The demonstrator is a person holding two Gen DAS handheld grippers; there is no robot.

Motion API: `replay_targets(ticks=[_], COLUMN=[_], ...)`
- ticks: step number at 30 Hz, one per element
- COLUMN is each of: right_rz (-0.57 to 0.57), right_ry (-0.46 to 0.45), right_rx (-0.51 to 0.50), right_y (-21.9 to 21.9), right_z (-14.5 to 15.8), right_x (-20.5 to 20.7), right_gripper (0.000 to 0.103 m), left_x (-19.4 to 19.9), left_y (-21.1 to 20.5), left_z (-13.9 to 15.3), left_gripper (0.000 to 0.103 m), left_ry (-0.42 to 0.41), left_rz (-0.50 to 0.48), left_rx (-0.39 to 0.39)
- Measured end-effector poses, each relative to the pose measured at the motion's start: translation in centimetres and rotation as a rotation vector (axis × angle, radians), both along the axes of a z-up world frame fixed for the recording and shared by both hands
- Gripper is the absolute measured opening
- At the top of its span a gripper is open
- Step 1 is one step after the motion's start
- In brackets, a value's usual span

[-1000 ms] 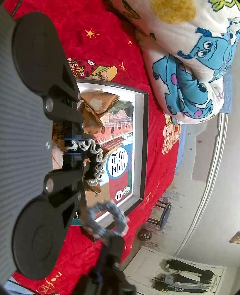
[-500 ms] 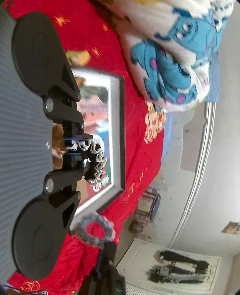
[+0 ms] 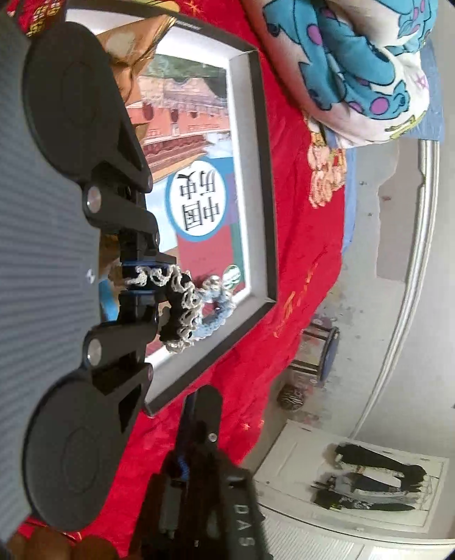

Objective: Organize objects
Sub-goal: 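Carry both scrunchies over the box, lower them in and open both grippers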

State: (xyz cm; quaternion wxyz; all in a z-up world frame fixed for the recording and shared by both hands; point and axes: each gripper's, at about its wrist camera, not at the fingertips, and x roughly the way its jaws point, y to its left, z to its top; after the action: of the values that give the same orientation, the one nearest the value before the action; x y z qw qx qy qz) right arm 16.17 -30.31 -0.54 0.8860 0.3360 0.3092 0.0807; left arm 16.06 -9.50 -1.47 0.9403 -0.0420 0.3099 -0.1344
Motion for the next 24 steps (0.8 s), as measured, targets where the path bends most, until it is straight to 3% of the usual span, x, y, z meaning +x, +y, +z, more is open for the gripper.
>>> replay_targets(ticks=[8, 14, 19, 24], right_rz=[-0.006, -0.024, -0.023, -0.006], right_ry=[0.015, 0.054, 0.088, 0.084], right_rx=[-0.010, 0.046, 0.109, 0.114], right_y=[0.4, -0.1, -0.6, -1.1], right_z=[-0.7, -1.3, -1.5, -0.7], right_x=[0.2, 0.2, -0.9, -3.1], right_gripper=[0.010, 0.011, 0.016, 0.019], left_x=[-0.9, -0.9, -0.8, -0.7], left_y=[-1.2, -1.2, -1.2, -1.1], left_z=[-0.4, -0.5, -0.4, -0.4], left_gripper=[0.016, 0.018, 0.030, 0.031], left_ry=[-0.033, -0.040, -0.039, -0.039], left_rz=[-0.048, -0.045, -0.074, -0.072], left_rx=[0.024, 0.027, 0.020, 0.012])
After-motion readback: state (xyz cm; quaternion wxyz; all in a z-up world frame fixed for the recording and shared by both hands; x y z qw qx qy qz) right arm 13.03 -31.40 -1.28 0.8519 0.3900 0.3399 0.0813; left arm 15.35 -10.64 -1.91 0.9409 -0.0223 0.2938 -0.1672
